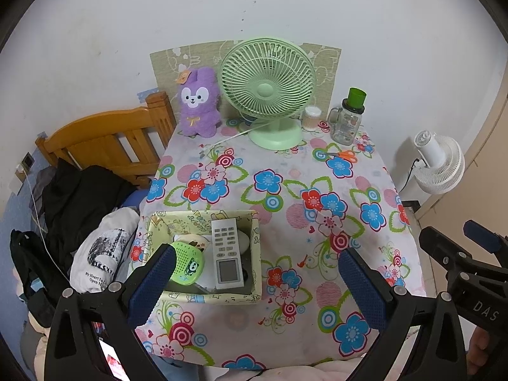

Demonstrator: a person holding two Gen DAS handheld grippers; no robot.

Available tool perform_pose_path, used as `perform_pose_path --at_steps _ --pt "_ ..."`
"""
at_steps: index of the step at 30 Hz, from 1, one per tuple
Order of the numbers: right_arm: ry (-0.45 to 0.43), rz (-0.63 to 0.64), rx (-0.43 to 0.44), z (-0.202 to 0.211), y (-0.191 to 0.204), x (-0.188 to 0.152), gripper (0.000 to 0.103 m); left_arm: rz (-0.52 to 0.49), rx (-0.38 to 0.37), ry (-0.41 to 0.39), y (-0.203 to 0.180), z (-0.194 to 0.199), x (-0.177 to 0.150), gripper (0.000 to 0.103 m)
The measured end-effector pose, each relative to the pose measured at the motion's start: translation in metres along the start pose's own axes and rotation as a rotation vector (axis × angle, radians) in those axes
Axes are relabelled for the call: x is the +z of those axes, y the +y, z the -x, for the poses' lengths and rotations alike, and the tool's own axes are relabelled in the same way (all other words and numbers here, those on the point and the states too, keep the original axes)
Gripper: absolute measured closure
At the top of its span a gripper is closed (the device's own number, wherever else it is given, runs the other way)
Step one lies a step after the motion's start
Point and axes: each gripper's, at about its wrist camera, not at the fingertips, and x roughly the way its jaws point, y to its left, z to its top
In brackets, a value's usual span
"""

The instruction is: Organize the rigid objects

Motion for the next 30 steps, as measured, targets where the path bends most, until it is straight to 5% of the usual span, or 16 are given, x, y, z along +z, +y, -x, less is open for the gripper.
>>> perform_pose_path --at_steps 30 --pt "-0.004 0.008 -0.018 0.0005 0.0000 0.0013 0.007 -0.022 -0.007 0.008 0.0033 -0.0048 -0.0013 0.000"
